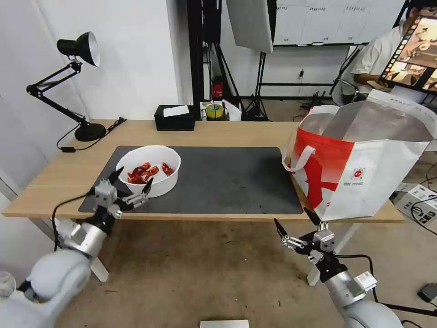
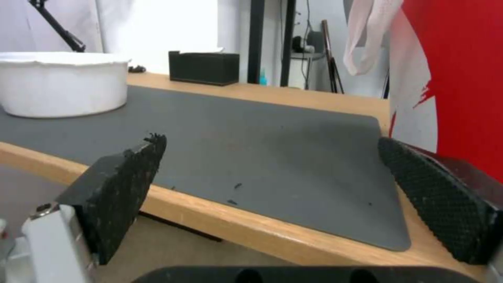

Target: Pick up the trash from the table and place it into the takeout bag.

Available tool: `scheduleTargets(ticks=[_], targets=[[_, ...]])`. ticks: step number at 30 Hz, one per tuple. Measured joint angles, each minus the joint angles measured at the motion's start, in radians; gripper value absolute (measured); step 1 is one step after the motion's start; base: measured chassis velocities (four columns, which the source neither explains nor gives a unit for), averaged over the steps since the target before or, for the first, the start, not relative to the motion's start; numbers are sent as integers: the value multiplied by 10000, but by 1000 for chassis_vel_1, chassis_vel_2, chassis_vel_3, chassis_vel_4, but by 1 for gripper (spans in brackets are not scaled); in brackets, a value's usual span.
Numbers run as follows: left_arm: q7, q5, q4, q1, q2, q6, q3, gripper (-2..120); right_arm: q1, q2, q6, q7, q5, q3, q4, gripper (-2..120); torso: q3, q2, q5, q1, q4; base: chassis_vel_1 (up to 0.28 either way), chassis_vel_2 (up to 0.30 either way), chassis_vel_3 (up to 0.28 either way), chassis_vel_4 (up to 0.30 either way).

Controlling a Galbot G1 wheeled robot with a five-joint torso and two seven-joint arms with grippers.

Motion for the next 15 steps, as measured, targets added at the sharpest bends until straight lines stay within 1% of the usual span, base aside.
scheduleTargets(ticks=[1,2,3,4,7,8,11,12,14,15], targets=[[0,0,0,0,0,0,0,100,0,0,0,0,0,0,0,100,0,0,0,0,0,0,0,0,0],[-144,-223,72,-280,81,187,172,100,0,0,0,-1,0,0,0,100,0,0,-1,0,0,0,0,0,0],[-442,-588,166,-730,143,574,409,100,1,0,-1,0,1,0,1,100,0,0,-2,0,-3,0,0,0,0],[-442,-588,166,-730,143,574,409,100,1,0,-1,0,1,0,1,100,0,0,-2,0,-3,0,0,0,0],[-1041,-1742,365,-1536,247,1838,643,100,3,-1,-4,0,4,0,0,100,0,-1,-1,1,-6,0,0,0,0],[-1041,-1742,365,-1536,247,1838,643,100,3,-1,-4,0,4,0,0,100,0,-1,-1,1,-6,0,0,0,0],[-1589,-2819,705,-2133,389,2883,685,100,5,-2,-5,0,7,-1,1,100,0,0,-2,0,-1,0,0,0,0],[-1589,-2819,705,-2133,389,2883,685,100,5,-2,-5,0,7,-1,1,100,0,0,-2,0,-1,0,0,0,0],[-1950,-3547,1026,-2668,497,3669,781,100,5,-2,-5,0,10,-1,2,100,0,-1,-2,1,-3,0,0,0,0],[-2036,-3836,1138,-2865,549,3957,829,100,6,-2,-5,0,11,-1,2,100,0,-1,0,1,-3,0,0,0,0]])
